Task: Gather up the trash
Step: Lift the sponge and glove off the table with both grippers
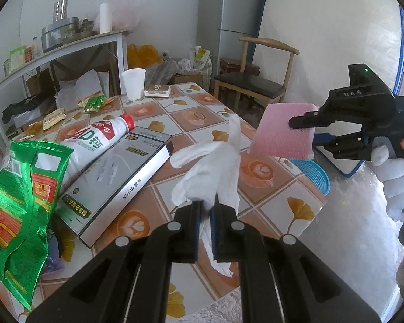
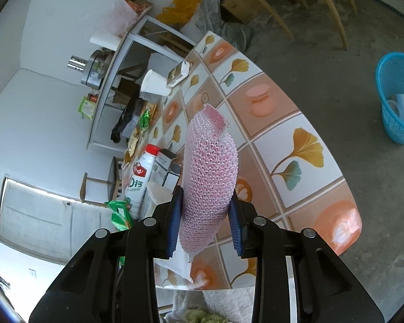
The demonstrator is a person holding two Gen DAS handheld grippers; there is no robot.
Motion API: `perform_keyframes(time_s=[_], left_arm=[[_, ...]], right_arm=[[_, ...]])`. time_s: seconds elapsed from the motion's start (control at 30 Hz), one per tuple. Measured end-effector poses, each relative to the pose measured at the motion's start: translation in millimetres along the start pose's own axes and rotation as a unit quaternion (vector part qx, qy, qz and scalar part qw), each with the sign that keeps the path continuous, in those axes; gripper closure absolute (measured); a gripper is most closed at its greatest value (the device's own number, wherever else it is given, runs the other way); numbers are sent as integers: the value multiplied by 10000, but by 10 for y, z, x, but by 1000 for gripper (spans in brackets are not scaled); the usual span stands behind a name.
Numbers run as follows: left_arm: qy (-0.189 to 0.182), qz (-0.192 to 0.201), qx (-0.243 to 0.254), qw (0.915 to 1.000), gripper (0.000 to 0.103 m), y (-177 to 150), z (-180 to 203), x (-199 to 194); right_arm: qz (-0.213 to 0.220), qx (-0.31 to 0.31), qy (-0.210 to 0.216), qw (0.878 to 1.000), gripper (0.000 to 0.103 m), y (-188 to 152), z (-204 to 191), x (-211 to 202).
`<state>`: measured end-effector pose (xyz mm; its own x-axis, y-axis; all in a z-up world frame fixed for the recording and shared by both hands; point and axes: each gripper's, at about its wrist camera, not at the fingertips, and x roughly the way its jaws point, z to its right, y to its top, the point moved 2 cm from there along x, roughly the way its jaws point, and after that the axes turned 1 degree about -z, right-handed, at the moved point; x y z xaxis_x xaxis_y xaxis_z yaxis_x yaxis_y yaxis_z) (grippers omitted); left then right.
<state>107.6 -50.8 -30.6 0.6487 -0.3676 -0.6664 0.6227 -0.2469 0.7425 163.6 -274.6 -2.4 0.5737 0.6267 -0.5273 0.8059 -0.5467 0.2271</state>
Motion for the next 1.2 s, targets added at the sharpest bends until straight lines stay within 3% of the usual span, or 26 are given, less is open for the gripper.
perform_keyframes(time_s=[0.43, 1.2], left_arm=[[63, 143, -15, 9999, 97, 82, -14, -78], [-155, 678, 99, 9975, 97, 724, 197, -189]], right_arm=[[-79, 89, 85, 9999, 73, -120, 25, 11], [339, 109, 296, 9989, 73, 10, 24, -345]])
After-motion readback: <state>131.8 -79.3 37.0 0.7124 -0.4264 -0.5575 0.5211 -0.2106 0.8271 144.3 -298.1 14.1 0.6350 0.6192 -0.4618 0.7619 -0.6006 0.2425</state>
